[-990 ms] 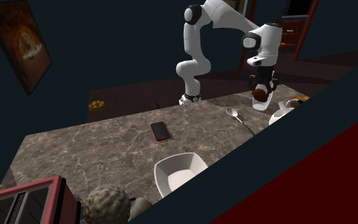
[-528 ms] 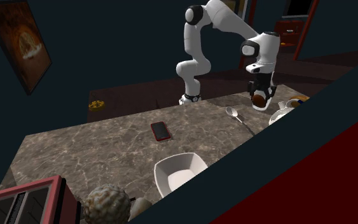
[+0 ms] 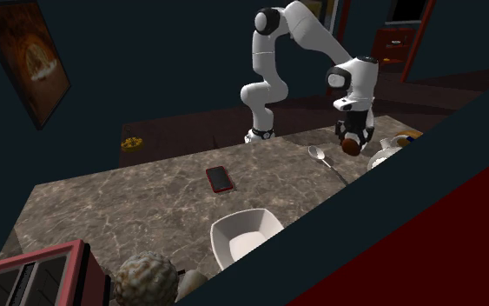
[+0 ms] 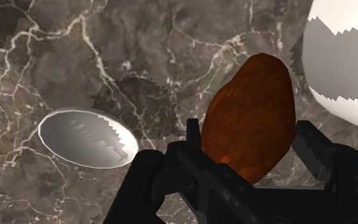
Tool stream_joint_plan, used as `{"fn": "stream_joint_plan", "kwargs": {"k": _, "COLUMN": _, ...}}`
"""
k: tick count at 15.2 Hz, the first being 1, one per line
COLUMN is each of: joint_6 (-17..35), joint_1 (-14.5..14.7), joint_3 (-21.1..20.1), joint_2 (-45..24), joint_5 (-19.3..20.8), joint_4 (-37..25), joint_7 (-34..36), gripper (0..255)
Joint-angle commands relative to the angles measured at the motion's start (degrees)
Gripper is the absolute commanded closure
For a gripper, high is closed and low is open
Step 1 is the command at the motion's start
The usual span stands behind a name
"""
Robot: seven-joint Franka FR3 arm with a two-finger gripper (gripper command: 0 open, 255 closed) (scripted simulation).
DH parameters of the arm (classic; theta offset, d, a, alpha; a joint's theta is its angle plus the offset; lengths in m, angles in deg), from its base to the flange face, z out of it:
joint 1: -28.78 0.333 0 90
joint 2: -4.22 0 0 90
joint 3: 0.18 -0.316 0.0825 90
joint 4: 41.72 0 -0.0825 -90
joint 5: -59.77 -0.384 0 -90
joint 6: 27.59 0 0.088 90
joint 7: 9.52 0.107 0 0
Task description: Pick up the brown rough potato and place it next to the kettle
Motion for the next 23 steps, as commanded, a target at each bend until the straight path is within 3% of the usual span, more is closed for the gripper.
{"fn": "stream_joint_plan", "kwargs": {"k": 1, "joint_6": 1.7, "joint_1": -0.1, "joint_3": -0.2, "joint_2": -0.9, "joint_5": 0.3, "joint_4": 0.9, "joint_7": 0.3, "gripper": 255}}
{"fn": "stream_joint_plan", "kwargs": {"k": 9, "joint_6": 8.8, "joint_1": -0.5, "joint_3": -0.9, "joint_2": -5.4, "joint_5": 2.5, "joint_4": 3.6, "joint_7": 2.0, "gripper": 255}}
{"fn": "stream_joint_plan", "kwargs": {"k": 17, "joint_6": 8.8, "joint_1": -0.3, "joint_3": -0.8, "joint_2": -5.4, "joint_5": 2.5, "joint_4": 3.6, "joint_7": 2.0, "gripper": 255}}
{"fn": "stream_joint_plan", "kwargs": {"k": 18, "joint_6": 8.8, "joint_1": -0.3, "joint_3": -0.8, "joint_2": -5.3, "joint_5": 2.4, "joint_4": 3.7, "joint_7": 1.9, "gripper": 0}}
{"fn": "stream_joint_plan", "kwargs": {"k": 23, "joint_6": 8.8, "joint_1": -0.3, "joint_3": -0.8, "joint_2": -5.4, "joint_5": 2.5, "joint_4": 3.6, "joint_7": 2.0, "gripper": 0}}
